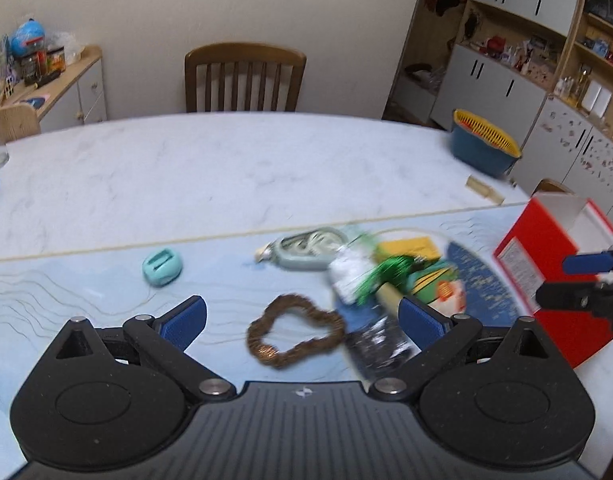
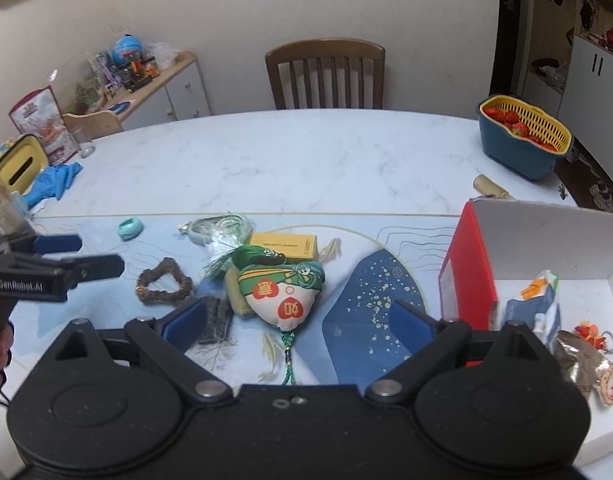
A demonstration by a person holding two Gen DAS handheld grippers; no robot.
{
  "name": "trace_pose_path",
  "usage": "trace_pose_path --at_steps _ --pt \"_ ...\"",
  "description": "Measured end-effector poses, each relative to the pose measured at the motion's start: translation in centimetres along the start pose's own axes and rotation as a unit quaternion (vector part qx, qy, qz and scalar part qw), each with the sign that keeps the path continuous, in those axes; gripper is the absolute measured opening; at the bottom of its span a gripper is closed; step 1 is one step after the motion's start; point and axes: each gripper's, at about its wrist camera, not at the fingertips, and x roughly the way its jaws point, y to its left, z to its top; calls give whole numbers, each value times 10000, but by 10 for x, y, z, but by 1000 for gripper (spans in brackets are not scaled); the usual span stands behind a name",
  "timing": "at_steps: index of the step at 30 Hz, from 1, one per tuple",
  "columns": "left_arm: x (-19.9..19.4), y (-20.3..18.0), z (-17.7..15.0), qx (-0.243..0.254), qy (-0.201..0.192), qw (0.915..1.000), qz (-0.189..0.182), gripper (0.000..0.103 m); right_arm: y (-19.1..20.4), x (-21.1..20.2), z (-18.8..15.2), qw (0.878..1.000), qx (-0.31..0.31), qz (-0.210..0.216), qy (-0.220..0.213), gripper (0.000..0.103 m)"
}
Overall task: Organize objects
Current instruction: 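Grasp the brown hair tie with the left tool while the right tool grasps the green-tasseled sachet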
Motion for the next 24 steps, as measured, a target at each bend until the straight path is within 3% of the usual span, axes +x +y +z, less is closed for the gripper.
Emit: trace_pose_path --at_steps 6,19,24 --pt "30 15 -15 12 308 9995 121 103 3 32 -1 9997 62 -140 210 96" --pt "67 35 -14 -99 518 9985 121 102 9 78 4 9986 86 -153 492 92" --pt "72 34 -11 -11 442 9989 148 94 14 89 8 9983 9 -139 566 89"
